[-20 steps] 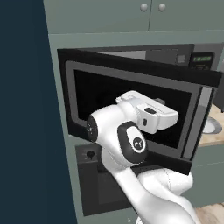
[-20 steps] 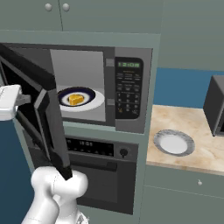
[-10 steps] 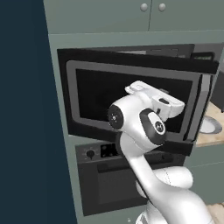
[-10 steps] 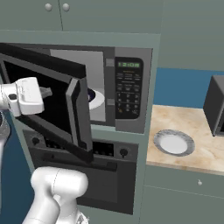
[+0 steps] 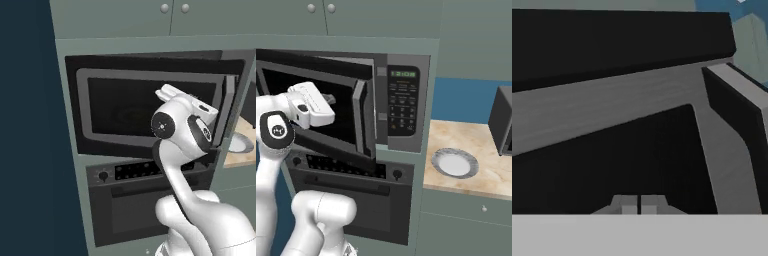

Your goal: Pick the cheese from the counter and place it in the microwave. Then turn on the microwave.

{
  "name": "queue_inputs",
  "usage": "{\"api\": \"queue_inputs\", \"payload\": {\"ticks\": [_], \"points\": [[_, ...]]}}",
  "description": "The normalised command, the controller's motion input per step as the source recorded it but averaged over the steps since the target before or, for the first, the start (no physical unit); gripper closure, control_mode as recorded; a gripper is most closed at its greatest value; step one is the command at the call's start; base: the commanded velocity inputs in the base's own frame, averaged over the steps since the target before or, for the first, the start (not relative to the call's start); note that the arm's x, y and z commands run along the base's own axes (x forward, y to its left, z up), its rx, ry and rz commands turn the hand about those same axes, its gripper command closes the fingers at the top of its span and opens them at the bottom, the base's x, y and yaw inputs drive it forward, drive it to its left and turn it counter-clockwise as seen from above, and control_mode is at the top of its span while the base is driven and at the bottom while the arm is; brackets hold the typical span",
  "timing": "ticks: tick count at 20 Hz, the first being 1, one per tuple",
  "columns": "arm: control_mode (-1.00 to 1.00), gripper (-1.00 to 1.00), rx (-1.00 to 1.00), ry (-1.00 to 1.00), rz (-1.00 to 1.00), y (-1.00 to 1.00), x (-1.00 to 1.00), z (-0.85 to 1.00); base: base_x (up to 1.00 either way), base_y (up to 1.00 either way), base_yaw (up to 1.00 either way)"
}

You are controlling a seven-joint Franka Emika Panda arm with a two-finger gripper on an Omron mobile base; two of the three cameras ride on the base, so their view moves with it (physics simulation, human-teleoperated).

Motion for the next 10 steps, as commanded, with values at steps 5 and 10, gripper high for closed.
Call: {"api": "queue_inputs", "payload": {"ticks": [5, 10], "points": [[-1.00, 1.00, 0.11, -0.02, 0.12, -0.41, 0.73, 0.01, 0.00, 0.00, 0.00], [-1.00, 1.00, 0.08, -0.01, 0.12, -0.37, 0.59, 0.01, 0.00, 0.00, 0.00]]}}
